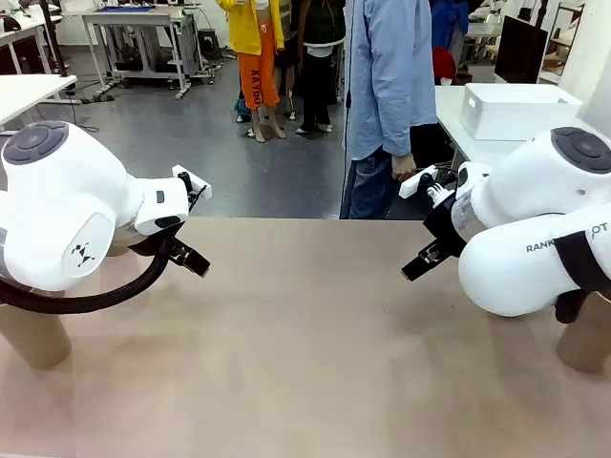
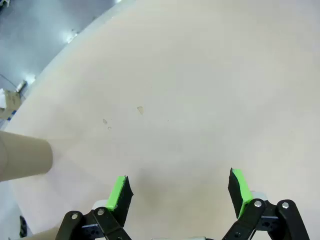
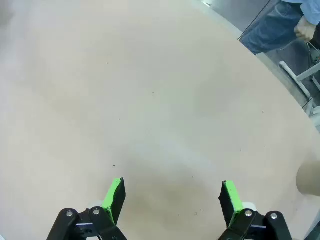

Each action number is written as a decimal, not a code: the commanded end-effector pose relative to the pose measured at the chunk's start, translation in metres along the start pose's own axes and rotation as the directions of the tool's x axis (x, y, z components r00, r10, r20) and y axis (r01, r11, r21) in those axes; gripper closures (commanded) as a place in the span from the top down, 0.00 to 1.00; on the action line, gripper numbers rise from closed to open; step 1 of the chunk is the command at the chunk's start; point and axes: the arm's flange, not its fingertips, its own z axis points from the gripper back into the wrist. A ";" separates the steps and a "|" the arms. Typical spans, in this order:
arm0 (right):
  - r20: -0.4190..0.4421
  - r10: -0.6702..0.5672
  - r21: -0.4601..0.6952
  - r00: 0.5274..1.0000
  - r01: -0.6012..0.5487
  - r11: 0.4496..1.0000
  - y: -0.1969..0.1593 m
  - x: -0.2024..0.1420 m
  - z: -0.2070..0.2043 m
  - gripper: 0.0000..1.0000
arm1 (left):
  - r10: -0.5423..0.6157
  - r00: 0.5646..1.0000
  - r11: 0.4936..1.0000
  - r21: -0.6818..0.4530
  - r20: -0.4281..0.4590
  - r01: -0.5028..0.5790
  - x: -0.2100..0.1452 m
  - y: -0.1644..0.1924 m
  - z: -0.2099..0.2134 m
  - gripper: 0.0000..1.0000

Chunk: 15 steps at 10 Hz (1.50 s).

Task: Stack the cups and store them in the basket.
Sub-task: Pick up two Reusable plastic cups , one in each hand.

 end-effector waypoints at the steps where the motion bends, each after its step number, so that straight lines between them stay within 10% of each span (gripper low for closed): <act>1: 0.000 0.000 0.000 1.000 0.000 1.000 0.000 0.000 0.000 1.00 | 0.000 1.000 1.000 0.000 0.000 0.000 0.000 0.000 0.000 1.00; 10: 0.000 0.001 0.000 1.000 -0.001 1.000 0.000 0.000 0.000 1.00 | 0.000 1.000 1.000 0.000 0.000 0.000 0.000 0.000 0.000 1.00; 15: 0.050 0.067 0.156 0.997 -0.074 0.985 -0.045 0.052 0.082 1.00 | -0.139 0.988 0.965 -0.232 -0.069 0.119 0.040 0.045 0.072 1.00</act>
